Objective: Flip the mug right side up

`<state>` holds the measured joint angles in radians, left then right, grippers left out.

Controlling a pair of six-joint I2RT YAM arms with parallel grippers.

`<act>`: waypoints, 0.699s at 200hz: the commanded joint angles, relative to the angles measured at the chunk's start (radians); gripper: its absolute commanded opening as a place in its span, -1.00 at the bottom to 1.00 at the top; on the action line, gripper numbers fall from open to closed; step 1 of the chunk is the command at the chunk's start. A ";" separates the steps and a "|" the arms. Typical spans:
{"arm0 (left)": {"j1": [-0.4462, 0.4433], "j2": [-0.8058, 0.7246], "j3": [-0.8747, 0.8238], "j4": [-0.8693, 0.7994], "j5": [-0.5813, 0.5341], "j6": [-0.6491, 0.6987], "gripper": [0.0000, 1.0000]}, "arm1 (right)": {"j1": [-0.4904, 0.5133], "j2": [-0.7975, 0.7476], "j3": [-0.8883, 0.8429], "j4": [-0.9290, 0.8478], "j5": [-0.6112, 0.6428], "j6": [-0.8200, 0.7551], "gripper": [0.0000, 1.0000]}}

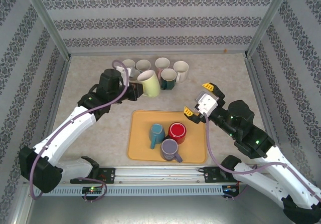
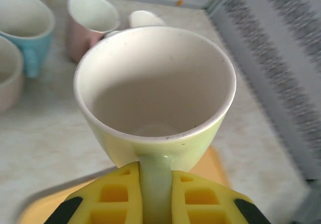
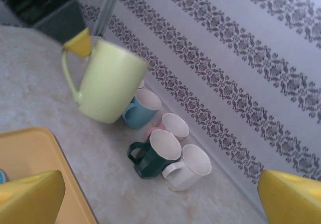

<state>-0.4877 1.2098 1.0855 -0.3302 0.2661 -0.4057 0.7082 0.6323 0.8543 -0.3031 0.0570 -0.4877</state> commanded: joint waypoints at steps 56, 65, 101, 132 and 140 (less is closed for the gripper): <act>-0.054 0.084 -0.212 0.510 -0.293 0.318 -1.00 | -0.012 0.014 0.049 0.037 0.121 0.214 0.95; -0.054 0.113 -0.233 0.570 -0.313 0.335 -1.00 | -0.013 0.018 0.049 0.038 0.109 0.227 0.95; -0.054 0.224 -0.272 0.772 -0.271 0.391 -1.00 | -0.013 0.018 0.061 0.003 0.079 0.256 0.95; -0.053 0.308 -0.270 0.852 -0.298 0.422 -1.00 | -0.015 0.000 0.051 -0.015 0.070 0.267 0.96; -0.052 0.329 -0.262 0.854 -0.309 0.430 -1.00 | -0.015 -0.002 0.048 -0.019 0.067 0.272 0.96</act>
<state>-0.5312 1.5093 0.7956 0.2981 -0.0101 -0.0364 0.7021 0.6479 0.8875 -0.3119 0.1410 -0.2539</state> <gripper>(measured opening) 0.146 0.978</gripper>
